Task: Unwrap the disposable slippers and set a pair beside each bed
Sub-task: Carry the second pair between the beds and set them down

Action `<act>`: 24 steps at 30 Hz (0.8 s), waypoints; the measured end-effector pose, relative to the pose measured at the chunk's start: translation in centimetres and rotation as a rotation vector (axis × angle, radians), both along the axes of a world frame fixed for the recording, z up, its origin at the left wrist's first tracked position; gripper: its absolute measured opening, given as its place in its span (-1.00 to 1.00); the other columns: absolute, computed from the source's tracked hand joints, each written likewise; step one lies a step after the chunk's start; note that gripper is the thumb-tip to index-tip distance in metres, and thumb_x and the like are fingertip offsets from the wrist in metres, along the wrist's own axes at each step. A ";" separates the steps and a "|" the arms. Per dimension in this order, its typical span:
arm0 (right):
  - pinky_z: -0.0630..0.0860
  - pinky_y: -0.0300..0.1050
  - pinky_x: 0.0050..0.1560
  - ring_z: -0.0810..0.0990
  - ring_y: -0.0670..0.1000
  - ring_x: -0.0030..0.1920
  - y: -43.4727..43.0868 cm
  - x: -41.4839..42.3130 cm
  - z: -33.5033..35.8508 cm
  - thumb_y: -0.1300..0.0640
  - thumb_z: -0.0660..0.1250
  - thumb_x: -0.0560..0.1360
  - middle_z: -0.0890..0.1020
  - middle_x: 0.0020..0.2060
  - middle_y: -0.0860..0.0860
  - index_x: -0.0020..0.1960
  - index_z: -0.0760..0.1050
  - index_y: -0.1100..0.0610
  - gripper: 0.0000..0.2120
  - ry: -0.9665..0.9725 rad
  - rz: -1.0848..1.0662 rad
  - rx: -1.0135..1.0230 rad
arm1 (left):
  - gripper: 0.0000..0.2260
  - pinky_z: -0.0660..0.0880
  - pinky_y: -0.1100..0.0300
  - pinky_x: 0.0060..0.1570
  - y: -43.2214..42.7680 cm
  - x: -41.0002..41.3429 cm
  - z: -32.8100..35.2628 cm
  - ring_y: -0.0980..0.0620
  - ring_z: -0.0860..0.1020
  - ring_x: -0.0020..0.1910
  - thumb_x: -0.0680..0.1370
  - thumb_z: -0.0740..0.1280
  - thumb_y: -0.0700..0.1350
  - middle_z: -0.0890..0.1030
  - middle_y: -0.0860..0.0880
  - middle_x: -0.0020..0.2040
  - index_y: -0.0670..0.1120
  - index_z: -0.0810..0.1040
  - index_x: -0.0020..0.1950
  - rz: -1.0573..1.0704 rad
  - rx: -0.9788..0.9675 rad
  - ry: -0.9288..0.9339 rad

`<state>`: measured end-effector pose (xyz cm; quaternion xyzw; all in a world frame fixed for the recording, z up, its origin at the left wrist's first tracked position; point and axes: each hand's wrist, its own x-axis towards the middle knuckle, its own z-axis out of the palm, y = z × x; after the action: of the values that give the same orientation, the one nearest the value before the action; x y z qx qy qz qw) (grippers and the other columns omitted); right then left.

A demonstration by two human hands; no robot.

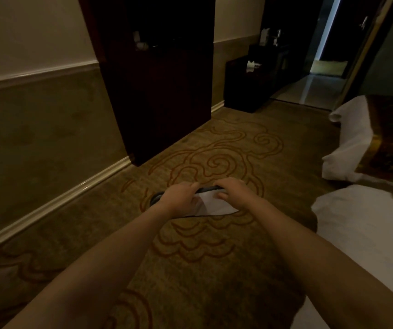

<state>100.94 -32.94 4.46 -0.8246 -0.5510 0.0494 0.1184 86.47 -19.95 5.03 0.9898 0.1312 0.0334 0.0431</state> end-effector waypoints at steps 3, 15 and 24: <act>0.38 -0.01 0.03 0.50 0.10 0.14 1.3 4.9 -0.5 0.03 0.24 0.53 0.59 0.09 0.05 0.12 0.50 0.07 -0.79 -0.004 -0.046 -0.002 | -0.77 0.43 0.05 -0.15 2.2 5.6 -0.4 -0.13 0.52 0.01 0.55 0.17 -0.01 0.54 -0.13 0.06 -0.09 0.39 0.14 -0.049 -0.004 0.033; 0.39 0.00 0.05 0.51 0.11 0.13 3.5 30.1 -1.8 0.03 0.24 0.53 0.60 0.08 0.07 0.12 0.50 0.07 -0.79 0.048 -0.296 -0.045 | -0.82 0.35 0.11 -0.28 7.7 34.9 -2.8 -0.11 0.53 -0.07 0.53 0.18 0.02 0.55 -0.09 -0.04 -0.07 0.38 0.01 -0.314 -0.035 0.035; 0.38 0.00 0.02 0.50 0.14 0.11 -0.9 47.3 -2.0 0.05 0.25 0.52 0.60 0.06 0.09 0.09 0.51 0.08 -0.81 0.089 -0.547 -0.023 | -0.71 0.42 0.06 -0.13 4.9 57.0 -2.2 -0.16 0.53 0.05 0.54 0.19 0.05 0.55 -0.15 0.08 -0.14 0.41 0.12 -0.558 -0.049 0.082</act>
<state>148.20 -33.87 2.48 -0.9411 -0.3014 0.0578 0.1421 143.46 -15.08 2.78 0.9869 -0.1441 -0.0232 0.0693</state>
